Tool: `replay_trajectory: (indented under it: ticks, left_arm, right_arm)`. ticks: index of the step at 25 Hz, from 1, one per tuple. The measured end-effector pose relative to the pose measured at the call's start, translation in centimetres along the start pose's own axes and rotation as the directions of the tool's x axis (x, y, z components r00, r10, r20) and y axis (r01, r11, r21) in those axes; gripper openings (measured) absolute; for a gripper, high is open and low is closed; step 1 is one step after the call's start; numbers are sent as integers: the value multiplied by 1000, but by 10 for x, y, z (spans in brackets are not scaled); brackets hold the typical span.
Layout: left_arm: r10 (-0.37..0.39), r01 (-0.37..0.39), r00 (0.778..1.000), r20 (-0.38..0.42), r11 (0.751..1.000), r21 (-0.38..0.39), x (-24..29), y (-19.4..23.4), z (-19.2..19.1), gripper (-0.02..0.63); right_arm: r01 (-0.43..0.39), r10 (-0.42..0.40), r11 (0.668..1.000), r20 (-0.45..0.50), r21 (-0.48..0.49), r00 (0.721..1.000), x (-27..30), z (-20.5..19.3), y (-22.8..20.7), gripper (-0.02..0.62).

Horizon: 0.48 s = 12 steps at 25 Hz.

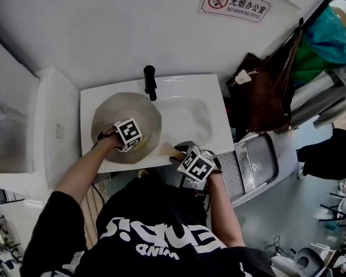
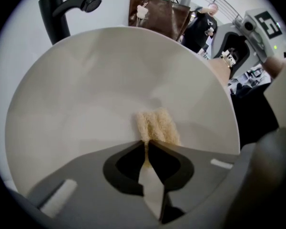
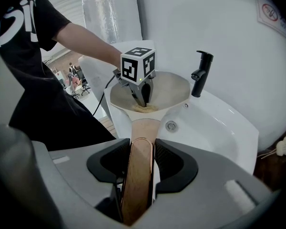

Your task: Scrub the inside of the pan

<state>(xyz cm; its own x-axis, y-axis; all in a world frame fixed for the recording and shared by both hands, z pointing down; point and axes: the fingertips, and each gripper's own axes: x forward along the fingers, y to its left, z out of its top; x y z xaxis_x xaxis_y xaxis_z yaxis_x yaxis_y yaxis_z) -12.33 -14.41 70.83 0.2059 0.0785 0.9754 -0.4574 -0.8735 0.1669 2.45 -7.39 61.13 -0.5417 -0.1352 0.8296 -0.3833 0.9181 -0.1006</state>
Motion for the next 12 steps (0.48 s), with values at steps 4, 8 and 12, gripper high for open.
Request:
replay_trajectory:
  ticks: [4,8,12]
  left_arm:
    - [-18,19,999,45,1000,-12,2,-1,13,25]
    - [19,-18,996,89,1000,-12,1,5,28,25]
    - [82,-79,987,139,996,-31,0,20,41,26]
  right_arm:
    - [9,-8,1000,-19,1,1000,1,-3,0,172]
    - [8,-8,1000,-29,9,1000,3,-7,2,173]
    - [5,-4,1000,-41,14,999,4,-12,2,173]
